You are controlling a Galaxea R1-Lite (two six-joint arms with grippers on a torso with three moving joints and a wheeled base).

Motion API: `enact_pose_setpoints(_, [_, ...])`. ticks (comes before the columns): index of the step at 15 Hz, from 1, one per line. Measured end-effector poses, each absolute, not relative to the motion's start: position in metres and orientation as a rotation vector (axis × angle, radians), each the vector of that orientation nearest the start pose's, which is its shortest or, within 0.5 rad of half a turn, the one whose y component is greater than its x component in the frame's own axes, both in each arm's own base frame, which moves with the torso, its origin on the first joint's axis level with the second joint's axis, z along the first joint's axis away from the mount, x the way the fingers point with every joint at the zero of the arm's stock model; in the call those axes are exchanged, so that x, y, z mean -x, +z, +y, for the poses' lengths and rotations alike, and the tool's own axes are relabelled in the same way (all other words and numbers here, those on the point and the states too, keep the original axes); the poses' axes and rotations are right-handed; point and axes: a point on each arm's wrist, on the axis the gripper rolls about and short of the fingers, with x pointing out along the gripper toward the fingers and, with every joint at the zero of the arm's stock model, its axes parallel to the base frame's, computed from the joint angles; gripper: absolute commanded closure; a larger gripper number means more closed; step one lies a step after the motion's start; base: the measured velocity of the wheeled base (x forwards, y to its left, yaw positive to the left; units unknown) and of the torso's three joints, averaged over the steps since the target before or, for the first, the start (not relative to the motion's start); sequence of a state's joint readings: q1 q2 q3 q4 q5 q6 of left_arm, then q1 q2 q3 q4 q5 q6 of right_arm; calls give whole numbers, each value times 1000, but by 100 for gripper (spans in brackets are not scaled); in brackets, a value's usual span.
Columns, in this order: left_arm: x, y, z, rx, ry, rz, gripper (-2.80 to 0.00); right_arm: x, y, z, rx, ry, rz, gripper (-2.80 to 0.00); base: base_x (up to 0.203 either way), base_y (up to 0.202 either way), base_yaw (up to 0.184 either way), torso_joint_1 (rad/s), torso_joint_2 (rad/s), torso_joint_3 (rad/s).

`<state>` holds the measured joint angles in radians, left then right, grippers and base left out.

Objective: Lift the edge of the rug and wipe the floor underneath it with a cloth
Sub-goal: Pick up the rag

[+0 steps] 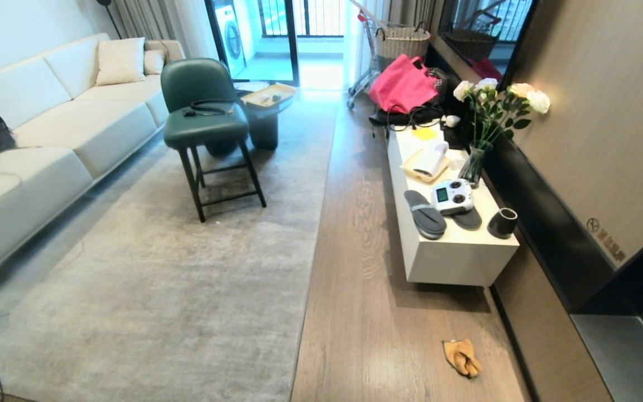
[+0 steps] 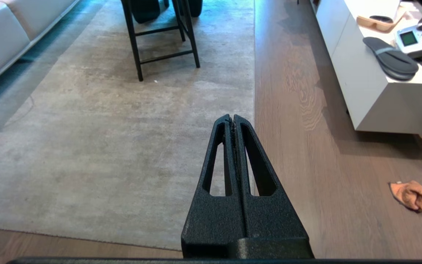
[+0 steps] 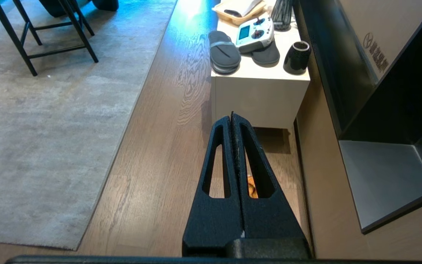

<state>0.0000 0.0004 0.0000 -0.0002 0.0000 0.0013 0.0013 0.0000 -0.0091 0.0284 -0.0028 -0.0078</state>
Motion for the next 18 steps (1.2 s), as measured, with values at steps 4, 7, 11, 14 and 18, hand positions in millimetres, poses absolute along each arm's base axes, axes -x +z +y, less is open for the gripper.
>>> enact_pose_setpoints(4, [23, 75, 0, -1, 0, 0, 0, 24, 75, 0, 4, -2, 20, 0, 0, 0, 0, -185, 530, 343])
enact_pose_setpoints(7, [23, 75, 0, -1, 0, 0, 0, 24, 75, 0, 2, -2, 20, 0, 0, 0, 0, -168, 535, 362])
enact_pose_setpoints(11, [23, 75, 0, -1, 0, 0, 0, 24, 75, 0, 1, -2, 20, 0, 0, 0, 0, -132, 506, 364])
enact_pose_setpoints(14, [23, 75, 0, -1, 0, 0, 0, 24, 75, 0, 1, -2, 20, 0, 0, 0, 0, -97, 478, 378])
enact_pose_setpoints(18, [23, 75, 0, -1, 0, 0, 0, 24, 75, 0, 1, -1, 19, 0, 0, 0, 0, -58, 458, 394])
